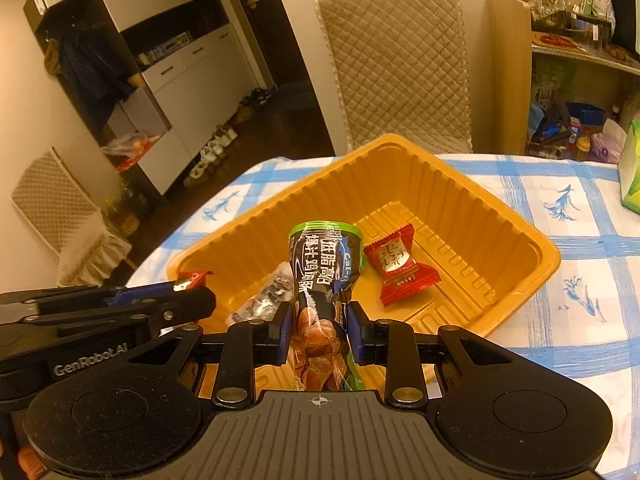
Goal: Organize snacks
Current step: 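Carry both snacks over the orange tray and open both tools to drop them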
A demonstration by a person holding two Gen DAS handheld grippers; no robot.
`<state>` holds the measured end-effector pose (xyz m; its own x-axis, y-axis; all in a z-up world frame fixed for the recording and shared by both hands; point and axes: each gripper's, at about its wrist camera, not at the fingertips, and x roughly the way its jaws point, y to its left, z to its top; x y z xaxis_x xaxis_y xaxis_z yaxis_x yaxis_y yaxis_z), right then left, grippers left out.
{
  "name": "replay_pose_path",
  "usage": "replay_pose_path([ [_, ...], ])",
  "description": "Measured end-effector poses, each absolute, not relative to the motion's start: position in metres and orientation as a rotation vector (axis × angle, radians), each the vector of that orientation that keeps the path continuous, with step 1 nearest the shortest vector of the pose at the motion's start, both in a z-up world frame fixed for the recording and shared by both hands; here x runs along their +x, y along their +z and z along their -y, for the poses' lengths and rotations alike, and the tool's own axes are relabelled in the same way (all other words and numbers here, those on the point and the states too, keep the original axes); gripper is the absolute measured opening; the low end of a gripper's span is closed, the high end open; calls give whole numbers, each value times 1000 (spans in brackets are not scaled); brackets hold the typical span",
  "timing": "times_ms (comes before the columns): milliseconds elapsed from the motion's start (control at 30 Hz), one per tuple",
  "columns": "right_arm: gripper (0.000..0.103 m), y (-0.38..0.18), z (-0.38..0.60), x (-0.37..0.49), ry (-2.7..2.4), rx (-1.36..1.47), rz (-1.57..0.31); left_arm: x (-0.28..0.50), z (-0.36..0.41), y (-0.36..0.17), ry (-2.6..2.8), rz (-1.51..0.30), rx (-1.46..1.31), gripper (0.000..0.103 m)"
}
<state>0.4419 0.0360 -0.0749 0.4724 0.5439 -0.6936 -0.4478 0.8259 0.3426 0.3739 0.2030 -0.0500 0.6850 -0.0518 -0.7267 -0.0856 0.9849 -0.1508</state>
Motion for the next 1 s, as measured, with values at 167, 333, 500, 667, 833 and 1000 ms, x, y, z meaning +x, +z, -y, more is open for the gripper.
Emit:
replay_pose_path([
  [167,29,-87,-42,452,598,96,-916,379,-206,-56,20,-828,-181,18],
  [333,29,-93,-44,456,593,86,-928,381,-208,-59,19,-835,-186,18],
  [500,29,-95,-44,458,575,89,-923,382,-208,-61,16,-840,-189,18],
  [667,30,-90,-35,460,565,122,-917,382,-207,-62,11,-843,-190,18],
  [833,30,-79,-21,453,587,136,-912,376,-206,-60,-1,-839,-193,18],
  [1000,30,-71,-9,442,613,148,-907,370,-202,-56,-24,-834,-191,18],
])
